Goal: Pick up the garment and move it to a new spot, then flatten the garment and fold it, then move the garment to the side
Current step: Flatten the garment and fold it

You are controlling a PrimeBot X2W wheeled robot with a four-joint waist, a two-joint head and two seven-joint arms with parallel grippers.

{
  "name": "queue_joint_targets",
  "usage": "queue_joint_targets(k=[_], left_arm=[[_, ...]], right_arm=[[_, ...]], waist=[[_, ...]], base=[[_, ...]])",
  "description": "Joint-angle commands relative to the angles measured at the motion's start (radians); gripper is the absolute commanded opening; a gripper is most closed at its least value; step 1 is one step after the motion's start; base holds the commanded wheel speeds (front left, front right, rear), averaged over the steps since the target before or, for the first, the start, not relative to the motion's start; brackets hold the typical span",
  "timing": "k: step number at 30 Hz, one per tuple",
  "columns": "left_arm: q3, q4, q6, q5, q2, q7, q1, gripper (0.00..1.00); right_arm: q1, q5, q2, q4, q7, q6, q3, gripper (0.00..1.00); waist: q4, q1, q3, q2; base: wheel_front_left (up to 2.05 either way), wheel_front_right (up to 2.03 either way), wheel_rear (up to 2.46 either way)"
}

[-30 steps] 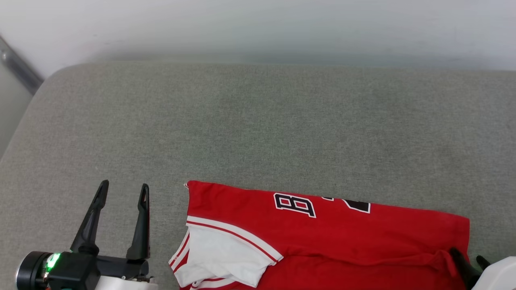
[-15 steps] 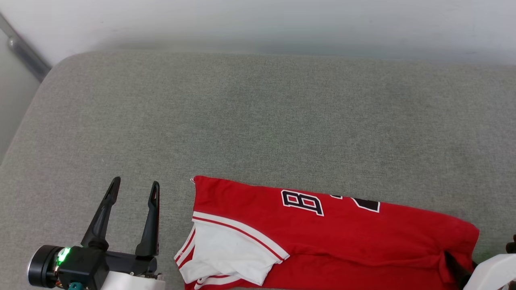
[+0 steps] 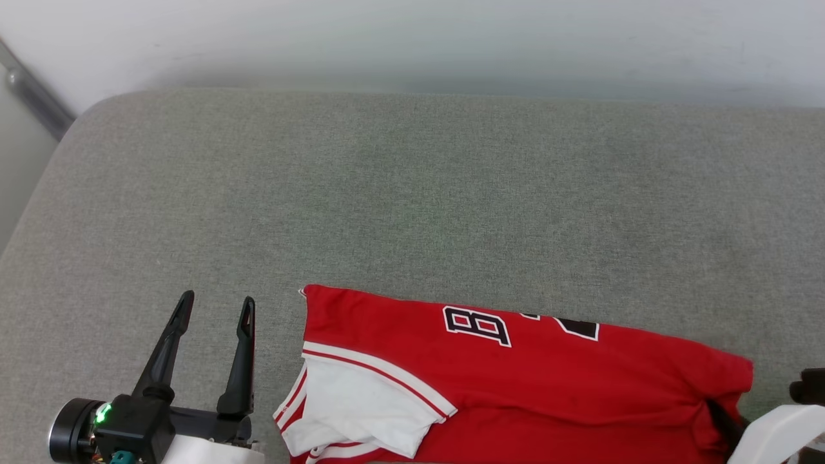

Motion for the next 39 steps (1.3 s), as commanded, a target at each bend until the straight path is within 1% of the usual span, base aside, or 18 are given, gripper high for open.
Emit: queue_joint_targets(k=[1,7,12,18,24,29,35,39], left_arm=[[0.004,0.003,0.001,-0.002,0.0,-0.002,0.005,1.0],[0.007,0.007,-0.001,-0.003,-0.001,-0.002,0.0,1.0],[0.002,0.013,-0.001,-0.004,0.005,-0.002,0.001,1.0],[0.008,0.015,-0.001,-0.009,0.013,-0.002,0.015,1.0],[-0.005,0.023,-0.001,-0.013,0.019,-0.002,0.037,1.0],[-0.006,0.03,-0.001,-0.017,0.015,-0.002,0.052,1.0],[-0.014,0.036,-0.001,-0.024,0.01,-0.002,0.062,1.0],[-0.018,0.037,-0.001,-0.026,0.013,-0.002,0.062,1.0]], right_arm=[[-0.004,-0.005,-0.012,0.015,0.002,-0.003,-0.009,0.0],[-0.024,-0.032,-0.066,0.016,-0.012,-0.002,-0.106,0.0],[-0.038,-0.101,-0.11,0.047,-0.021,-0.002,-0.192,0.0],[-0.034,-0.115,-0.105,0.024,-0.001,-0.002,-0.2,0.0],[0.022,-0.099,-0.081,-0.082,0.053,-0.002,-0.137,0.0],[0.077,-0.05,-0.044,-0.22,0.146,-0.002,-0.03,0.0],[0.093,-0.012,0.031,-0.337,0.224,-0.002,0.102,0.0],[0.068,0.022,0.091,-0.368,0.263,-0.002,0.171,0.0]], waist=[[-0.002,-0.0001,0.0,0.0],[-0.011,-0.0001,-0.003,0.0],[-0.018,-0.0001,-0.013,0.0],[-0.032,-0.0001,-0.038,0.0],[-0.049,-0.0001,-0.077,0.0],[-0.053,-0.0001,-0.103,0.0],[-0.046,-0.0001,-0.125,0.0],[-0.034,-0.0001,-0.13,0.0]], base=[[0.0,0.0,0.0],[0.0,0.0,0.0],[0.0,0.0,0.0],[0.0,0.0,0.0],[0.0,0.0,0.0],[0.0,0.0,0.0],[0.0,0.0,0.0],[0.0,0.0,0.0]])
